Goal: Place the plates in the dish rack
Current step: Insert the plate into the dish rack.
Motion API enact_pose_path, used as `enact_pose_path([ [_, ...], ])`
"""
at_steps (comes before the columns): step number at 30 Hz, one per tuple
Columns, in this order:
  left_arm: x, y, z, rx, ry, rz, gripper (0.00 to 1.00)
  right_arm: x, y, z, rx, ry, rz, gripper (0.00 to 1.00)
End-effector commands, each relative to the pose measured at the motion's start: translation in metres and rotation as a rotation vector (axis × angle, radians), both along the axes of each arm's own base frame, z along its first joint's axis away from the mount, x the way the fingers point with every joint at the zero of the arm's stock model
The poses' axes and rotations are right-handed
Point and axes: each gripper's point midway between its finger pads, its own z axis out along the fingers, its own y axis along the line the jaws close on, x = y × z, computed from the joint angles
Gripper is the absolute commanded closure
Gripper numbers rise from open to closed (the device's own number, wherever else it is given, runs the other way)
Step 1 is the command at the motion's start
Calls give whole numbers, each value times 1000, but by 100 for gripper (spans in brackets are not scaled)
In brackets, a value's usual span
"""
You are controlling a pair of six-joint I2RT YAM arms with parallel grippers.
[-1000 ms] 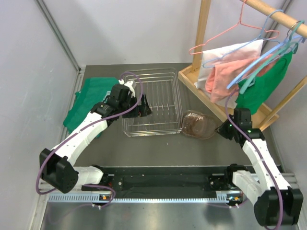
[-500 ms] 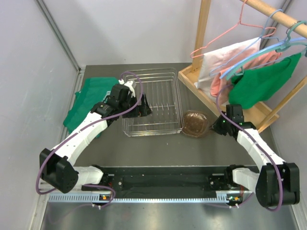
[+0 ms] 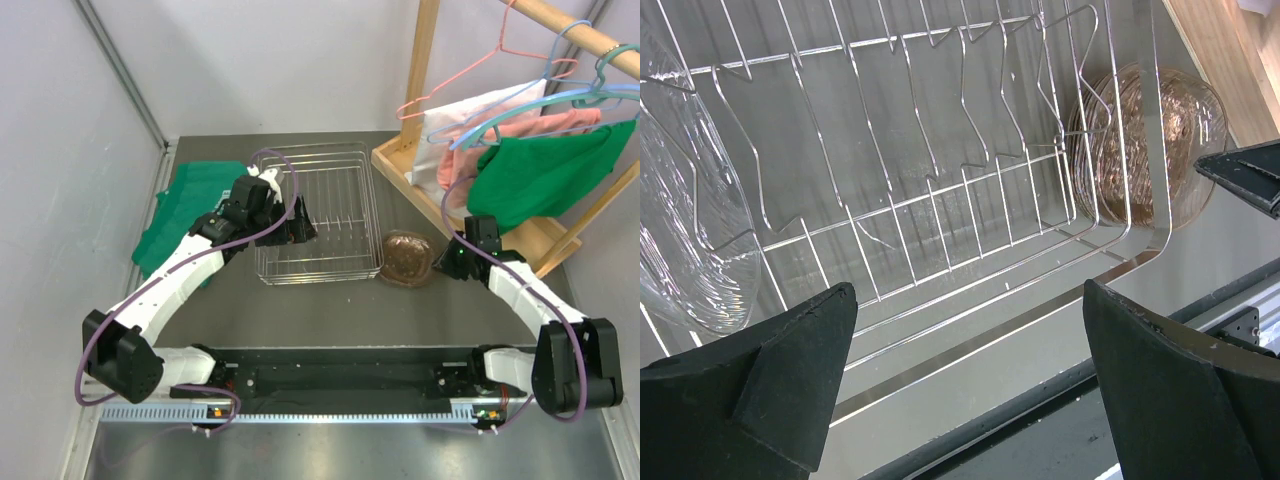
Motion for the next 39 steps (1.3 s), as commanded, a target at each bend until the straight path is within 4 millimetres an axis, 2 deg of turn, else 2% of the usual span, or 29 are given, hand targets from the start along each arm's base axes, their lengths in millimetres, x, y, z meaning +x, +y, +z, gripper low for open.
enact_pose_path([
  [1,10,-4,19,-39,-58,10,1,25,3,21,-11,-92,19,91],
  [3,9,-3,18,-36,-56,9,1,24,2,23,-18,-97,18,100],
  [7,9,-2,22,-35,-65,13,1,20,0,37,-24,-132,16,100],
  [12,10,-4,28,-41,-75,8,1,9,-3,69,-17,-203,-3,100],
  [20,10,-7,33,-58,-80,2,1,-12,4,99,57,-285,1,100],
  [23,10,-7,33,-65,-79,-1,1,-16,14,111,92,-324,60,100],
  [27,11,-12,34,-88,-76,-11,1,-19,44,130,210,-356,217,100],
  [33,9,-17,36,-111,-72,-31,1,-20,76,149,336,-382,408,100],
  [39,9,-18,38,-116,-74,-32,1,-27,89,151,369,-342,528,100],
])
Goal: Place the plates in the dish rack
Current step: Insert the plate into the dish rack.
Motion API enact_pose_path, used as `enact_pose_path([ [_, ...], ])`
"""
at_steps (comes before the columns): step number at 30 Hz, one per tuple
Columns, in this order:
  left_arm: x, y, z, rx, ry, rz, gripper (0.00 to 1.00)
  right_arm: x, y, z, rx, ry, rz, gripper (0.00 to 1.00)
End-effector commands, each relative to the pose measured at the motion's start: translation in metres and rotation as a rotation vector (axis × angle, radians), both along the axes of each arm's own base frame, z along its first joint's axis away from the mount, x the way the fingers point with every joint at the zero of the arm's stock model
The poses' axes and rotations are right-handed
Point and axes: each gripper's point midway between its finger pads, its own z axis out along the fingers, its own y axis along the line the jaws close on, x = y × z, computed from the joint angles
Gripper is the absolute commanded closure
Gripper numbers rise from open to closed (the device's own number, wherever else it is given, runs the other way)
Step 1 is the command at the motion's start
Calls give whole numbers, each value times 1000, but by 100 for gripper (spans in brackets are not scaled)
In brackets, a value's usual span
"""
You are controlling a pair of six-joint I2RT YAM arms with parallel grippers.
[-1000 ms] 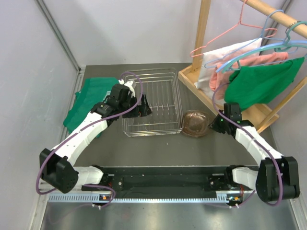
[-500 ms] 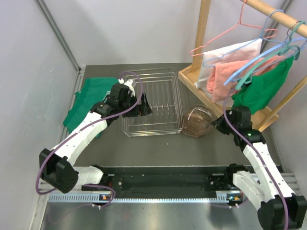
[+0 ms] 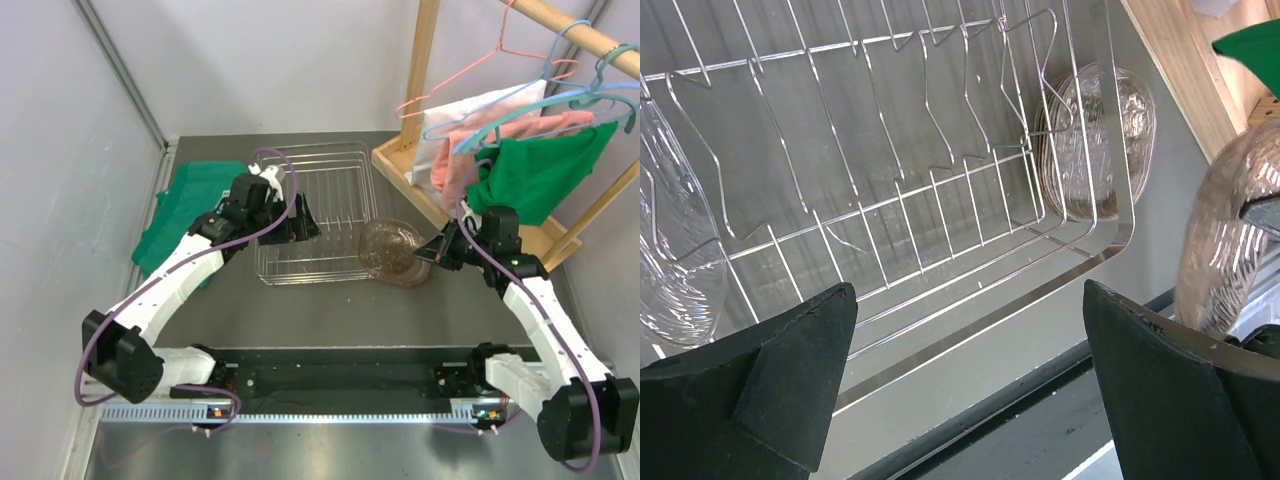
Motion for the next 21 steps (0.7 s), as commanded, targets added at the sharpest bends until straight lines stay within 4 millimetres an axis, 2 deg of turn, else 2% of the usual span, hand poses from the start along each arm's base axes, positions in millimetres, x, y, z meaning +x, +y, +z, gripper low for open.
enact_pose_path([
  [1,10,-8,29,-61,-81,-6,1,-1,21,39,38,-135,180,100],
  [9,9,-15,33,-97,-81,-36,1,-13,29,29,39,-108,246,100],
  [18,-5,-58,52,-348,-45,-182,1,-10,27,17,25,-83,227,100],
  [21,-11,-73,50,-383,-28,-213,1,-8,26,14,18,-79,214,100],
])
